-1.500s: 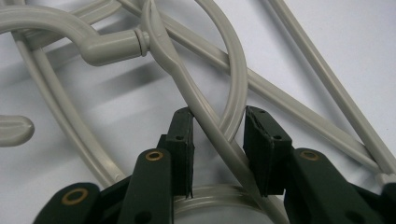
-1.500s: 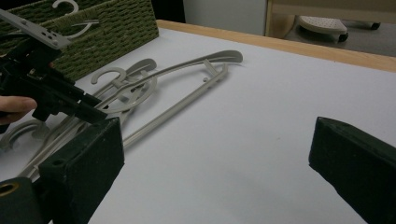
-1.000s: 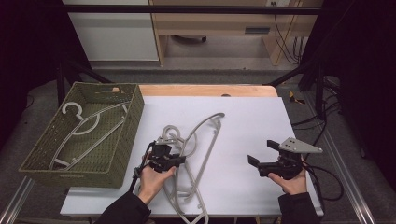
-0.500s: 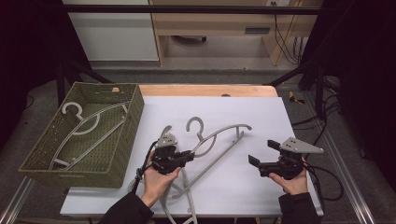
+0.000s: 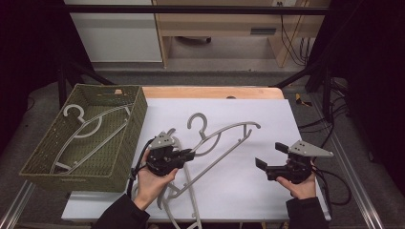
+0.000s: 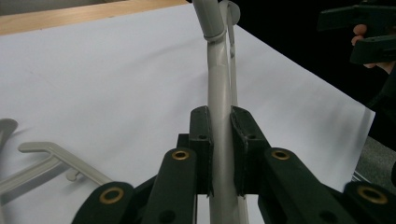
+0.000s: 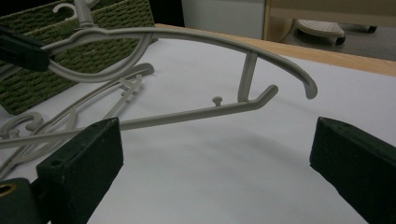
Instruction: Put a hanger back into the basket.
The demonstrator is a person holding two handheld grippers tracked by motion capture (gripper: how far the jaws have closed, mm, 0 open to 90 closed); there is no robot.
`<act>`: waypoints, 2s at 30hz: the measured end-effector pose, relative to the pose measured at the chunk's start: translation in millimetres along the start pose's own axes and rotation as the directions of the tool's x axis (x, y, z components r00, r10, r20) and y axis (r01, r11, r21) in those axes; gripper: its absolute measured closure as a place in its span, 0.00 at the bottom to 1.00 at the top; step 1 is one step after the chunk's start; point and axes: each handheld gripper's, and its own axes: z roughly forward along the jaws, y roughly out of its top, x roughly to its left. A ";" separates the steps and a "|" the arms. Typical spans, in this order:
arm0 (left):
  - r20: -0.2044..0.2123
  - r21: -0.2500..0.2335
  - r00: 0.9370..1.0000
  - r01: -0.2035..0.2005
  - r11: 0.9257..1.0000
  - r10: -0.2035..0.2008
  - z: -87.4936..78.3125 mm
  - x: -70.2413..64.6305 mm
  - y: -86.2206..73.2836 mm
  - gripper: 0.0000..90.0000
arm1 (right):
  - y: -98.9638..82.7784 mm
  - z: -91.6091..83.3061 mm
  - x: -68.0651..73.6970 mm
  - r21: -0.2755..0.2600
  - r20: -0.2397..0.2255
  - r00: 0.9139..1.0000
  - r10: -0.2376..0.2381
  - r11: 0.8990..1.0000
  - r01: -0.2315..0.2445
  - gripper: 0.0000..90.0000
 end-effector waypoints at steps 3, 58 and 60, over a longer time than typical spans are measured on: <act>0.000 -0.003 1.000 -0.011 1.000 0.011 -7.3 2.5 4.2 0.89 | 0.4 -1.0 -0.1 -0.006 0.000 1.000 0.004 1.000 -0.004 0.03; -0.283 -0.086 0.958 -0.081 0.993 0.053 -189.0 139.7 56.2 0.89 | -0.8 -0.1 -1.6 0.002 0.012 1.000 0.003 1.000 -0.003 0.02; -0.288 -0.092 0.957 -0.074 0.993 0.044 -192.0 144.5 54.8 0.89 | -0.8 0.1 -1.7 0.003 0.013 1.000 0.004 1.000 -0.004 0.02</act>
